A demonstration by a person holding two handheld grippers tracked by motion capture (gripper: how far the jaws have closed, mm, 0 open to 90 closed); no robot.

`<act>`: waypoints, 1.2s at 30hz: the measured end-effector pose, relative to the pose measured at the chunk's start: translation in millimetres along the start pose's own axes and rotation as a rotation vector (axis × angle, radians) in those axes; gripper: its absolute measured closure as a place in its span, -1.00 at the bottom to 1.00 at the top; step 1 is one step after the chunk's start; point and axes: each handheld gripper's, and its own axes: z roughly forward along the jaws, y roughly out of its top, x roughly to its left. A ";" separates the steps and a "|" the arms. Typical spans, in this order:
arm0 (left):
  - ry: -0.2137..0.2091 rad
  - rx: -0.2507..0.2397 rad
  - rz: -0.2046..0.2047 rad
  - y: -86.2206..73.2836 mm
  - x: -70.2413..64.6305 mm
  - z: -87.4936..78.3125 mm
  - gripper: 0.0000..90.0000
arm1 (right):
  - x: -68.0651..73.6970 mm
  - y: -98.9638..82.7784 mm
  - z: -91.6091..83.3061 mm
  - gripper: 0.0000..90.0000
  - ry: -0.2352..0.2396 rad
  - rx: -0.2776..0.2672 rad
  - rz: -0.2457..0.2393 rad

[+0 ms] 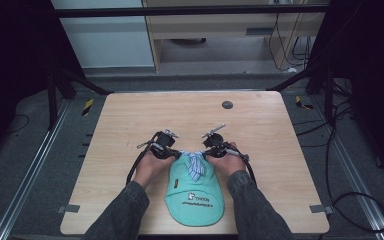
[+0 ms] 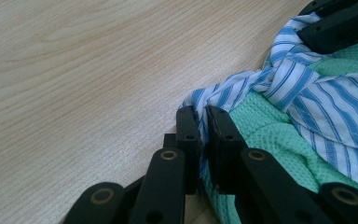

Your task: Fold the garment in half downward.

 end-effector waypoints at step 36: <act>0.050 -0.046 0.128 38.3 -15.5 -46.9 0.92 | 4.8 8.5 -58.2 0.85 -0.028 -0.146 -0.098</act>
